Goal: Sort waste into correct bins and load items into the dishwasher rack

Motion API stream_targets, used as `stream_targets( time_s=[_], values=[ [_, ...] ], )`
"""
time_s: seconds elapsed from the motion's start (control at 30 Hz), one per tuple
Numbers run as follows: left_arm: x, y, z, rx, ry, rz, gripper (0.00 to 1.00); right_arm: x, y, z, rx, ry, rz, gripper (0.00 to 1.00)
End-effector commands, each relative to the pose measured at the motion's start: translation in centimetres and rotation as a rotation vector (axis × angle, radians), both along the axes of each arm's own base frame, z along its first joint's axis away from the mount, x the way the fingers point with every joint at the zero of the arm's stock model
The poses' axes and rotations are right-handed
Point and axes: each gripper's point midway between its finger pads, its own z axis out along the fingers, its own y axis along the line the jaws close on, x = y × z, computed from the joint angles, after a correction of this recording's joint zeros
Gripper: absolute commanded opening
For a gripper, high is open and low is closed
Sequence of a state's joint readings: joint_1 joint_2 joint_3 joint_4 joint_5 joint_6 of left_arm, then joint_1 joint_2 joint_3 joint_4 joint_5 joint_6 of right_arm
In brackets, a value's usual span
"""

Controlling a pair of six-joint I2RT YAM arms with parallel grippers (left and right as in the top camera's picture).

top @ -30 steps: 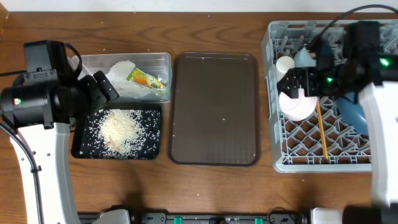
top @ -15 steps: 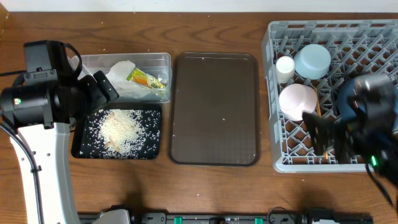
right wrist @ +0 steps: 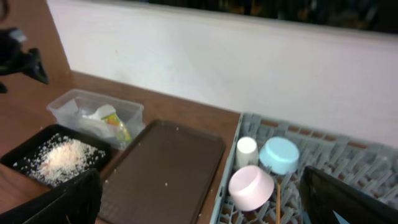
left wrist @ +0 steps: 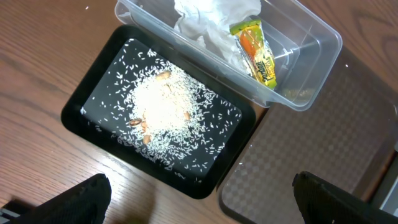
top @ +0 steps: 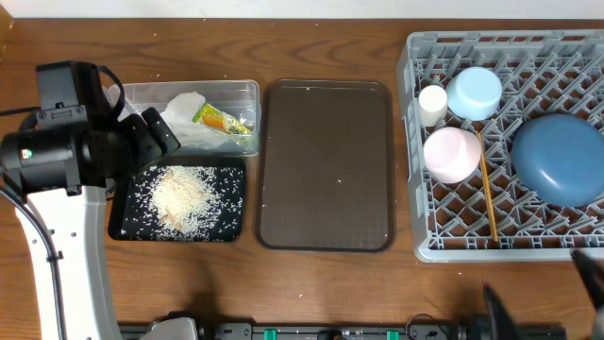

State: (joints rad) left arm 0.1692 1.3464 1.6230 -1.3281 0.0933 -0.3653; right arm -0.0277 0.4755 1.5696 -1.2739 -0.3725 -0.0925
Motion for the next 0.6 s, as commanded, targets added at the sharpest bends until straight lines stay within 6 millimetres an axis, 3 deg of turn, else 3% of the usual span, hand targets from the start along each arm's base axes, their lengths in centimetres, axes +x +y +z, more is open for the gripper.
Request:
stream_targets(
  time_s=[0.0, 0.27, 0.43, 0.57],
  values=[
    [0.0, 0.4, -0.1, 0.015, 0.01, 0.006, 0.96, -1.5, -0.1, -1.4, -0.015, -0.029, -0.005, 0.99],
    [0.0, 0.4, -0.1, 0.015, 0.01, 0.006, 0.96, -2.5, -0.6, -5.7, -0.028, -0.082, -0.035, 0.99],
    [0.0, 0.4, -0.1, 0.015, 0.01, 0.006, 0.96, -0.7, -0.9, -7.0, -0.03, -0.177, -0.049, 0.99],
    [0.0, 0.4, -0.1, 0.015, 0.01, 0.006, 0.96, 1.8, -1.0, -7.7, -0.029, -0.246, -0.047, 0.99]
  ],
)
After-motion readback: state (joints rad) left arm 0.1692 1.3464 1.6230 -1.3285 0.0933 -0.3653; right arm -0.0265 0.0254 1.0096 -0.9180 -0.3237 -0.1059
